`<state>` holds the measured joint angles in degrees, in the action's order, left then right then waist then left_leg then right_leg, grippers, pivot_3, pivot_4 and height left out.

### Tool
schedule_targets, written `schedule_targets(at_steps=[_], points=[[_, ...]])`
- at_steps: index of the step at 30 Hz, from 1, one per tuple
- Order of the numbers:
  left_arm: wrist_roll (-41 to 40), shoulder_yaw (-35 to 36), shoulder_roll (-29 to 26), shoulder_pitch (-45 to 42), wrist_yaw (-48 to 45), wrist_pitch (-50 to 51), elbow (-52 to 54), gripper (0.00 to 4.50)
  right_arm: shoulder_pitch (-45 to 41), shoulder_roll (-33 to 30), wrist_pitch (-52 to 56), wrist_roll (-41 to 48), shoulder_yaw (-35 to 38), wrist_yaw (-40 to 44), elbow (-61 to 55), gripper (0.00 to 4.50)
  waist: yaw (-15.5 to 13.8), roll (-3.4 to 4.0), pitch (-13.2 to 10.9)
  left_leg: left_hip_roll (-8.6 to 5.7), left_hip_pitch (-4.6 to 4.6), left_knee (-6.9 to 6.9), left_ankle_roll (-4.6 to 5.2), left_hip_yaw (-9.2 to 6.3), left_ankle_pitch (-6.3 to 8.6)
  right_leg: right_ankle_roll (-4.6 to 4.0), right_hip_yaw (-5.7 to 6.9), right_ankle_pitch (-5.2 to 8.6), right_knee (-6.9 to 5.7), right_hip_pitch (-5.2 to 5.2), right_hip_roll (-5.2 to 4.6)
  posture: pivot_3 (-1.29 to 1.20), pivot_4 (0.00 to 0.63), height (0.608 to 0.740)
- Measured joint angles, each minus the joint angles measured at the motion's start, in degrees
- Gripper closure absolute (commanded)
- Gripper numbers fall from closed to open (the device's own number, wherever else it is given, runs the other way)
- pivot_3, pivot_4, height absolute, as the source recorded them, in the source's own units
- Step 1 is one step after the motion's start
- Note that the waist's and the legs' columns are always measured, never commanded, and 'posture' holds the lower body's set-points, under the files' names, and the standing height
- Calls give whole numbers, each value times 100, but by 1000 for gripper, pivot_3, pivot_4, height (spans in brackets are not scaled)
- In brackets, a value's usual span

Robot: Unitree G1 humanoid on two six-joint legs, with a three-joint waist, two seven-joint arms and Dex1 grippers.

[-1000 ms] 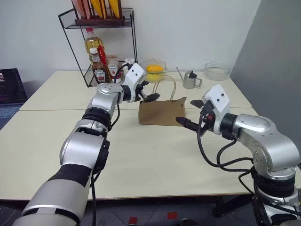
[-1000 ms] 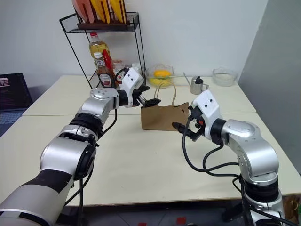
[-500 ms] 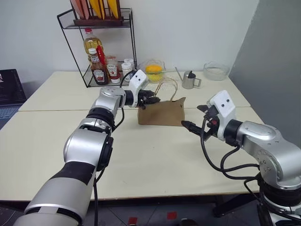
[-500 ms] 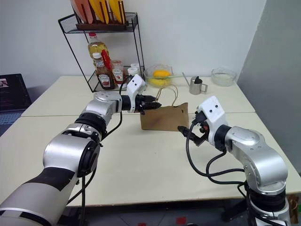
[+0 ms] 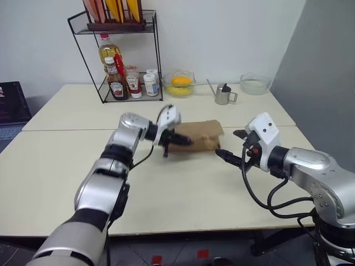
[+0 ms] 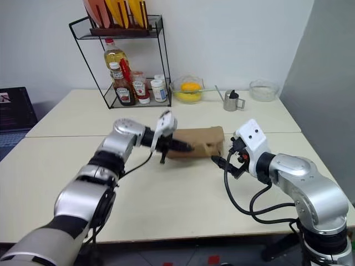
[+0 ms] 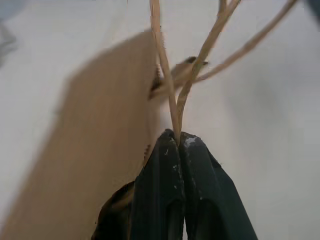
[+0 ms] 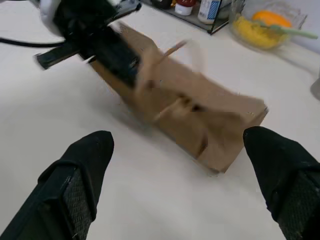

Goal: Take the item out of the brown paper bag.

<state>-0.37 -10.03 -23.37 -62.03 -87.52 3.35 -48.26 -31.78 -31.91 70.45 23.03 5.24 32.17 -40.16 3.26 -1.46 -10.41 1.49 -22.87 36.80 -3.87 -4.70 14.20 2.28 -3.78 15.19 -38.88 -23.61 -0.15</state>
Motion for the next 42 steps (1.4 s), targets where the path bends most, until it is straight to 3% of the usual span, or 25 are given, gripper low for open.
schedule_targets(at_steps=[3, 7, 11, 17, 26, 37, 42], points=[[-10, -376, -262, 1341, -162, 445, 1721, 4485, 167, -264, 8, 149, 68, 39, -29, 0, -4, 0, 0, 7, 4, 3, 0, -4, 0, -1, 1, 0, -2, 3, 7, 0, 150, 740], [33, -494, -274, 1882, 244, 719, 2419, 4485, 198, -433, 5, 295, 70, 39, -24, 0, -67, -1, 0, 3, 5, 17, 1, -8, 0, 0, 5, 1, -4, 13, 6, 0, 150, 740], [62, -497, -153, 2003, 830, 647, 2478, 3284, 217, -556, -4, 348, 41, 24, -1, 0, -134, -2, 1, 0, 6, 17, 2, -4, 0, 2, 2, 1, 3, 16, 4, 0, 150, 740], [-246, -620, -670, 2419, 441, 1421, 3702, 1373, 333, -736, -28, 390, 47, 34, 92, 0, -135, -1, 0, 3, 8, 14, 2, -4, 0, 1, 3, 1, 2, 14, 6, 0, 150, 740], [-769, -721, -1542, 2384, -342, 1734, 4789, 1373, 574, -1225, -264, 553, 89, 287, 237, 0, -147, -1, 0, 4, 8, 14, 2, -2, 1, 2, 3, 3, 9, 16, 6, 0, 150, 740], [-1049, -804, -1039, 2273, 165, 1695, 5126, 1373, 1471, -1242, -305, 788, 188, 235, -98, 0, -147, -2, 0, 4, 6, 13, 2, -1, 1, 30, 0, 20, 13, 17, 7, 0, 150, 740], [-833, -1066, -950, 2300, 326, 1124, 4991, 1373, 1681, -1126, -199, 960, 245, 56, -326, 0, -148, -2, 0, 4, 10, 14, 3, 1, 1, 31, -3, 20, 12, 18, 9, 0, 150, 740]])
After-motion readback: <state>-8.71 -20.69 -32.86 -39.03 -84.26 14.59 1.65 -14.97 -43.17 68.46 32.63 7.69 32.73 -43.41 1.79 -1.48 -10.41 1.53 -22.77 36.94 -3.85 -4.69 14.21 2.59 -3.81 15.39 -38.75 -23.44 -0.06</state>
